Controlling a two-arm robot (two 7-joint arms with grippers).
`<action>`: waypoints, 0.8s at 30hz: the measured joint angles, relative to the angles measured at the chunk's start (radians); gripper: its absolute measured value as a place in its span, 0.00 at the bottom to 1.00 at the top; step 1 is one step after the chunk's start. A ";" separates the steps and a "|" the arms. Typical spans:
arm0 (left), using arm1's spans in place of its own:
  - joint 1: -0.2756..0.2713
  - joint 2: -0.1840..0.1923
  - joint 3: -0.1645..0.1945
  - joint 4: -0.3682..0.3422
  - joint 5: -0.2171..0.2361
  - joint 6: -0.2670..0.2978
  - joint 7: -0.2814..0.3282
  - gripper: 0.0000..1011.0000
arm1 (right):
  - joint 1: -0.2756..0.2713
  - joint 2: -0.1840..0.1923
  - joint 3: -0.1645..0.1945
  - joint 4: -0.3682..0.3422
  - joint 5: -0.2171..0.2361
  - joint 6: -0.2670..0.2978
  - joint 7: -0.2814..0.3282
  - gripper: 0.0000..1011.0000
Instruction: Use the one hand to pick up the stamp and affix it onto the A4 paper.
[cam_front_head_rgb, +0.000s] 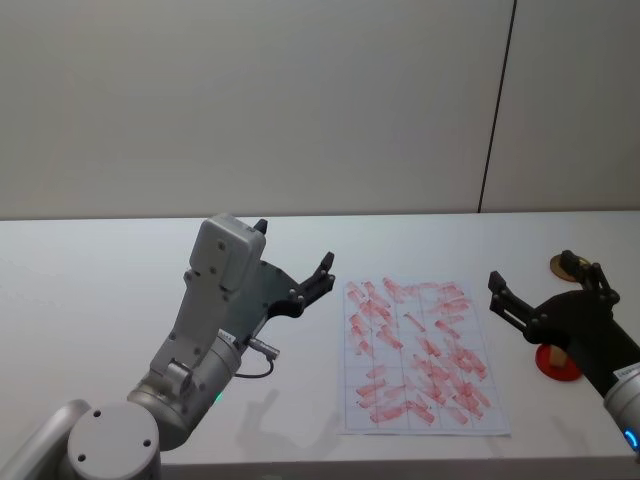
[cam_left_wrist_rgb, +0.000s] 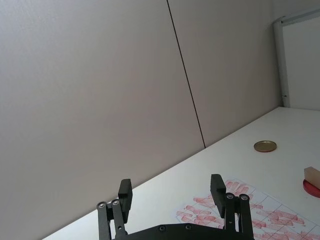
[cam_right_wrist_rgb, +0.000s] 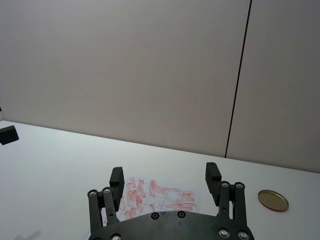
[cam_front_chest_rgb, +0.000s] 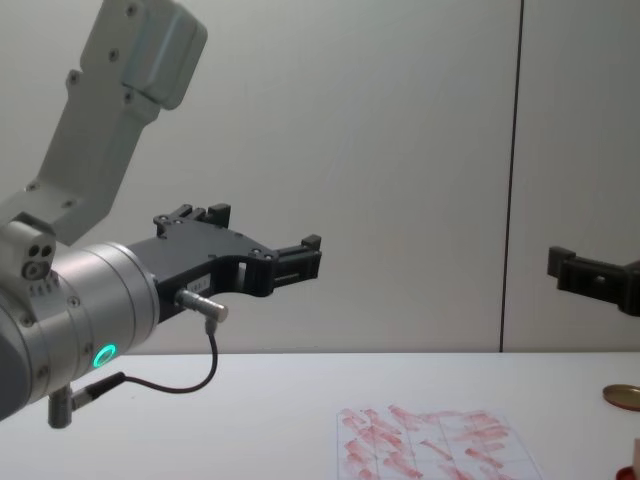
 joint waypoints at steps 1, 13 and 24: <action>0.000 0.000 0.000 0.000 0.000 0.000 0.000 0.98 | 0.000 0.000 0.000 0.000 0.000 0.000 0.000 0.99; 0.000 0.000 0.000 0.000 0.000 0.000 0.000 0.98 | 0.000 0.000 0.000 0.000 0.000 0.000 0.000 0.99; 0.000 0.000 0.000 0.000 0.000 0.000 0.000 0.98 | 0.000 0.000 0.000 0.000 0.000 0.000 0.000 0.99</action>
